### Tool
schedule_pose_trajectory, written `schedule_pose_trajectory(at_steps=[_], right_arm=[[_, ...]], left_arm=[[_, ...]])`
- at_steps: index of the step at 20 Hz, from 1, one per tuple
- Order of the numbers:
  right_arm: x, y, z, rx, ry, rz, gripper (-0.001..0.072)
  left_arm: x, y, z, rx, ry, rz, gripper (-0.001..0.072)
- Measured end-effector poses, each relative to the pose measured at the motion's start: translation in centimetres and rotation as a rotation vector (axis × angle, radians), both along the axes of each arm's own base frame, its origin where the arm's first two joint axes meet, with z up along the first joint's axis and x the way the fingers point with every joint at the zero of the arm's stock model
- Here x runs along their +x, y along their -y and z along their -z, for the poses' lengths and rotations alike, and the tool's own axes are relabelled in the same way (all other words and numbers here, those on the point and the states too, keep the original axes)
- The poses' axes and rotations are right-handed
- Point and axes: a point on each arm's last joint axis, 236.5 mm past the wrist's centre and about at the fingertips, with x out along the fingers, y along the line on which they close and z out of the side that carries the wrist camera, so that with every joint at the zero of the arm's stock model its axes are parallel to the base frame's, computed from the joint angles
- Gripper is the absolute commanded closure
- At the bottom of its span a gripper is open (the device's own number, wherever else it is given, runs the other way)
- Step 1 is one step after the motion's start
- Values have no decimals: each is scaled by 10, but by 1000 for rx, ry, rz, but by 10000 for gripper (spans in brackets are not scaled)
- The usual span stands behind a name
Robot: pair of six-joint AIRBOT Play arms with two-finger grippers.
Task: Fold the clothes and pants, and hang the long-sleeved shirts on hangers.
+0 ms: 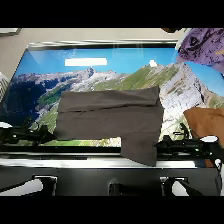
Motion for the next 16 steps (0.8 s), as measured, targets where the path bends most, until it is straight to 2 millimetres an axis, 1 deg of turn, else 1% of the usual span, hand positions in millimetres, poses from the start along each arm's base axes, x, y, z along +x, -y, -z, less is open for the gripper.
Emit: schedule_pose_trajectory(at_steps=[3,7,9,11,12,16], right_arm=[[-6,-3,-26,-28,56,-16,683],[-23,-12,-66,-76,140,-24,683],[-25,-13,-81,-102,185,-21,683],[-17,-11,-94,-117,229,-13,683],[-10,-10,-100,-111,247,-4,683],[36,-3,-116,-48,316,7,683]], left_arm=[[0,-8,-26,65,43,-25,691],[-4,-20,-62,181,113,-64,691],[-4,-21,-73,215,145,-77,691],[1,-22,-80,240,179,-85,691],[8,-24,-83,258,204,-97,691],[43,-34,-94,313,312,-145,692]])
